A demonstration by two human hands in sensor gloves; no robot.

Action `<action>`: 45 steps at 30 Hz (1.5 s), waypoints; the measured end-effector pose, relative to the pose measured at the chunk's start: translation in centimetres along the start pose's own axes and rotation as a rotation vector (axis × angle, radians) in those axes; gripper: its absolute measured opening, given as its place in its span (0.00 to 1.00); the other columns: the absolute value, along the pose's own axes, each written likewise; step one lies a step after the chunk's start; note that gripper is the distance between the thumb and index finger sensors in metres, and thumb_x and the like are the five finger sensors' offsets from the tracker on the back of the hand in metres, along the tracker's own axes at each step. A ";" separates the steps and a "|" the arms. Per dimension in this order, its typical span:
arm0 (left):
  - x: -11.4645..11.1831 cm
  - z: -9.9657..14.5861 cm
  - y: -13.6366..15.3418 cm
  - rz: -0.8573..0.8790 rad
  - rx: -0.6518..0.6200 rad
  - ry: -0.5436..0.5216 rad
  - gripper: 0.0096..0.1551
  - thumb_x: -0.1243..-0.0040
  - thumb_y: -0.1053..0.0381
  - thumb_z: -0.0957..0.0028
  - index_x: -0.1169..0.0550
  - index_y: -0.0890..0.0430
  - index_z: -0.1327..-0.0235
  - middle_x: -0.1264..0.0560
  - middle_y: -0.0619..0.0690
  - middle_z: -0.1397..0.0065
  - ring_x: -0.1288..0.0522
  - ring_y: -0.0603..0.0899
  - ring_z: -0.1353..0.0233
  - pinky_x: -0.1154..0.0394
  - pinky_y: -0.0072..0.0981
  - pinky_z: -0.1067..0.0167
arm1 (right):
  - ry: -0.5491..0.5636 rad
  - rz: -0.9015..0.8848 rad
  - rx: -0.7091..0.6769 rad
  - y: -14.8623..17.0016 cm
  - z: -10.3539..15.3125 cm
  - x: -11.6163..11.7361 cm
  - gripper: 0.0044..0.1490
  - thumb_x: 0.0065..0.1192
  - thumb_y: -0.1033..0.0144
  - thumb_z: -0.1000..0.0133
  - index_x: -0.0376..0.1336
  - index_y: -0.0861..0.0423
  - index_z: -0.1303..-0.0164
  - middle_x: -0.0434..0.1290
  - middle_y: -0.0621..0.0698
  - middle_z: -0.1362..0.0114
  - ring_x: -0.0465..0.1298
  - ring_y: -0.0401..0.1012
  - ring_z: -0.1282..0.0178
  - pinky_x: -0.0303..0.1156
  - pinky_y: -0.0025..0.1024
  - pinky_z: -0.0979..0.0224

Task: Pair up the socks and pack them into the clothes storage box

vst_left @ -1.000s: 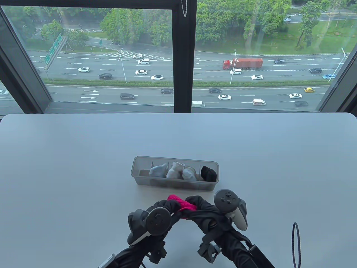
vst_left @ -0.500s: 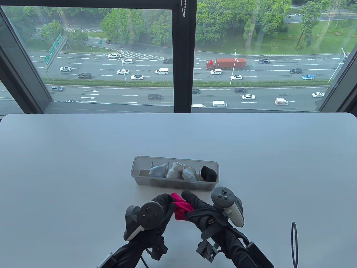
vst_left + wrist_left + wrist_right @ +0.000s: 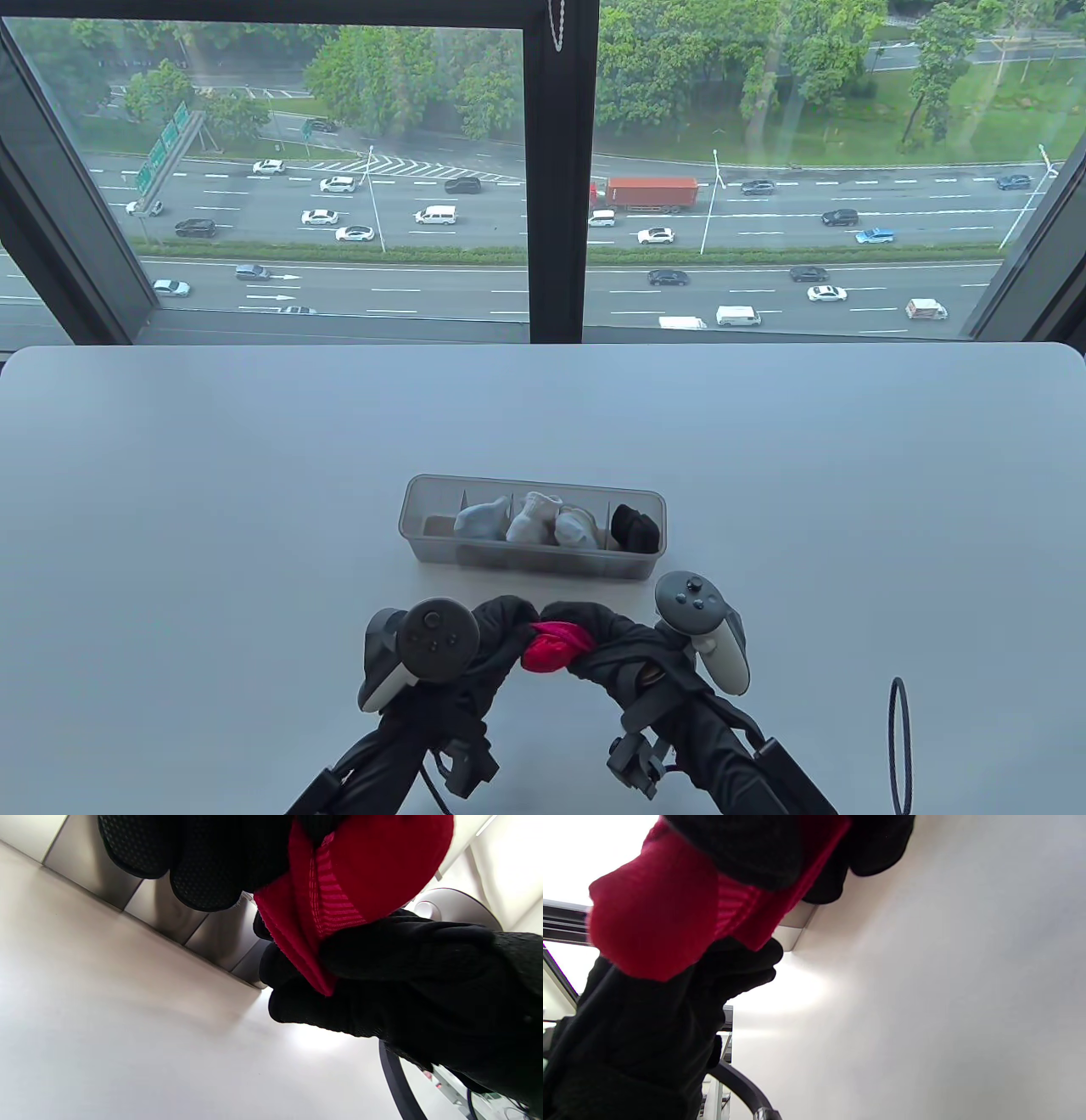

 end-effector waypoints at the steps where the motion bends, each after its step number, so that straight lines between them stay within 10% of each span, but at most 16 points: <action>1: -0.2 -0.1 -0.5 -0.009 -0.027 0.012 0.19 0.51 0.53 0.38 0.28 0.56 0.37 0.23 0.58 0.35 0.20 0.64 0.38 0.26 0.62 0.35 | 0.027 -0.006 0.004 0.0 0.1 -0.6 0.39 0.69 0.72 0.45 0.54 0.38 0.28 0.60 0.55 0.21 0.73 0.41 0.30 0.67 0.44 0.21; 10: -0.5 0.0 1.3 -0.011 0.086 0.056 0.20 0.52 0.50 0.38 0.30 0.51 0.34 0.25 0.62 0.29 0.20 0.67 0.34 0.27 0.67 0.35 | -0.121 0.026 -0.054 -1.0 -0.1 0.7 0.31 0.76 0.78 0.52 0.66 0.38 0.44 0.70 0.48 0.31 0.76 0.43 0.34 0.66 0.49 0.22; 15: -3.4 0.2 1.9 0.598 0.129 0.372 0.44 0.57 0.35 0.40 0.51 0.53 0.15 0.38 0.76 0.19 0.29 0.78 0.28 0.36 0.76 0.32 | 0.051 0.116 -0.102 -2.3 0.8 -0.7 0.34 0.73 0.71 0.47 0.60 0.36 0.34 0.68 0.44 0.27 0.73 0.41 0.30 0.64 0.47 0.19; 18: -3.6 -0.2 1.7 0.679 0.105 0.293 0.44 0.51 0.45 0.38 0.52 0.60 0.17 0.30 0.71 0.26 0.21 0.69 0.34 0.29 0.69 0.35 | 0.122 0.248 -0.098 -2.7 1.1 -0.7 0.36 0.70 0.70 0.45 0.56 0.34 0.32 0.65 0.44 0.25 0.71 0.41 0.29 0.63 0.45 0.18; 26: -1.5 0.0 3.0 0.604 0.191 0.035 0.37 0.48 0.54 0.39 0.47 0.59 0.22 0.31 0.70 0.31 0.20 0.61 0.42 0.27 0.63 0.34 | 0.199 0.263 -0.118 -2.9 1.8 -1.2 0.49 0.67 0.52 0.45 0.40 0.37 0.22 0.52 0.52 0.17 0.64 0.49 0.20 0.58 0.50 0.16; 37: -2.6 -0.3 1.4 0.694 0.107 0.106 0.39 0.43 0.55 0.41 0.44 0.64 0.21 0.31 0.71 0.33 0.19 0.59 0.42 0.25 0.61 0.33 | 0.328 0.419 -0.155 -4.4 2.6 -1.7 0.28 0.59 0.55 0.43 0.57 0.42 0.31 0.71 0.53 0.28 0.79 0.42 0.33 0.70 0.43 0.21; 45: -3.8 -0.4 -0.5 0.585 -0.012 0.303 0.35 0.43 0.56 0.43 0.38 0.63 0.24 0.27 0.71 0.37 0.17 0.59 0.47 0.23 0.61 0.36 | 0.216 0.343 -0.081 -2.5 1.5 -2.3 0.27 0.50 0.61 0.46 0.59 0.37 0.35 0.74 0.44 0.36 0.80 0.41 0.37 0.69 0.44 0.22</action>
Point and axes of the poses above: the tracker on the back of each hand, its own y axis roughly to the little-finger side, its own z axis roughly from the fingertips to the wrist, x = y × z, the point moved 5 cm from there along -z, roughly from the wrist to the fingertips
